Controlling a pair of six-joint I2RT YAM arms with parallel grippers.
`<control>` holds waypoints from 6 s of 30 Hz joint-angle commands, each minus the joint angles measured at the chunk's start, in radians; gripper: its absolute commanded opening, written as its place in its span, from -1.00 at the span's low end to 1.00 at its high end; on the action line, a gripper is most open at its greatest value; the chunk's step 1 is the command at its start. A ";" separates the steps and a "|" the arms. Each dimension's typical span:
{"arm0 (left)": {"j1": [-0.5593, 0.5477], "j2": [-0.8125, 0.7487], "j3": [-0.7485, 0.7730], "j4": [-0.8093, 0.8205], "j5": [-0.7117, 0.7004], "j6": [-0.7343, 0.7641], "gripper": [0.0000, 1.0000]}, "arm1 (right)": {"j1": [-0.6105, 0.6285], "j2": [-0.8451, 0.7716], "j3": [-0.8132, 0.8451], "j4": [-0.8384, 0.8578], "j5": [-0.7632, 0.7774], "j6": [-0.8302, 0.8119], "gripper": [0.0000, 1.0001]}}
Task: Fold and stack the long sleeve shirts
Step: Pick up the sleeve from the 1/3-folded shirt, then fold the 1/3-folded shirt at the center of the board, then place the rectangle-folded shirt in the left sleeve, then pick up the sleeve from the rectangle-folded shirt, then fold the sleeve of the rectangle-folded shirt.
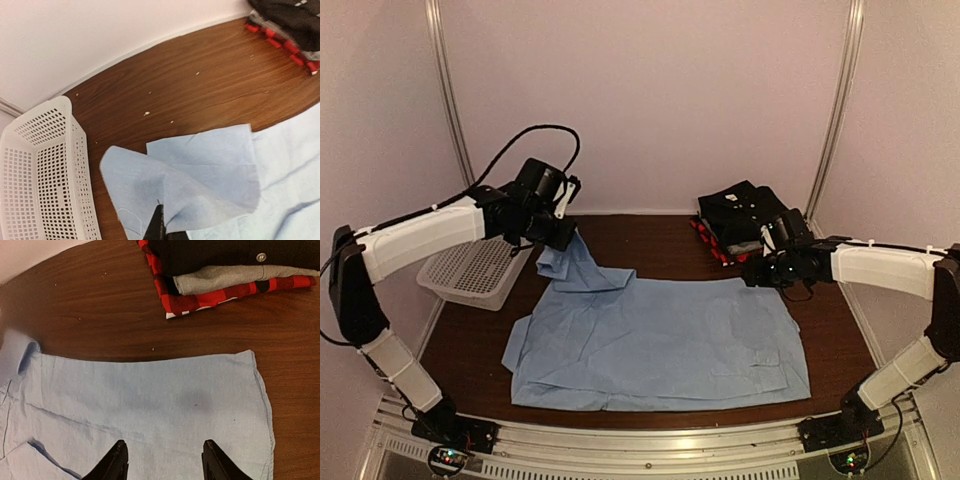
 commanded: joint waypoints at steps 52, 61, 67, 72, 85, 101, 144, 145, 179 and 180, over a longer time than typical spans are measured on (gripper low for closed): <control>-0.039 -0.762 -0.414 -0.043 0.855 0.145 -1.00 | -0.066 0.018 -0.104 -0.004 -0.203 -0.136 0.04; -0.041 -0.686 -0.403 -0.032 0.933 0.168 -1.00 | -0.064 0.097 -0.192 0.032 -0.217 -0.077 -0.01; -0.063 -0.605 -0.382 -0.014 0.973 0.166 -1.00 | -0.060 0.069 -0.175 0.013 -0.197 -0.094 -0.02; -0.171 -0.453 -0.321 0.008 0.931 0.202 -1.00 | -0.040 -0.030 -0.145 0.007 -0.232 -0.124 0.00; -0.410 0.239 0.172 -0.102 0.640 0.369 -0.98 | -0.036 -0.115 -0.216 0.007 -0.211 -0.114 0.02; -0.362 0.032 -0.019 0.222 0.344 0.265 0.95 | 0.137 -0.314 -0.267 0.040 -0.208 -0.085 0.07; -0.082 -0.320 -0.455 0.264 0.328 -0.098 0.95 | 0.787 0.390 0.258 -0.186 0.061 -0.217 0.09; -0.082 -0.320 -0.455 0.264 0.330 -0.098 0.95 | 0.788 0.390 0.258 -0.189 0.063 -0.215 0.02; -0.082 -0.311 -0.459 0.257 0.272 -0.090 0.95 | 0.277 -0.262 -0.134 -0.218 0.111 0.034 -1.00; -0.081 -0.307 -0.456 0.256 0.275 -0.088 0.95 | 0.255 -0.277 -0.154 -0.217 0.114 0.036 -1.00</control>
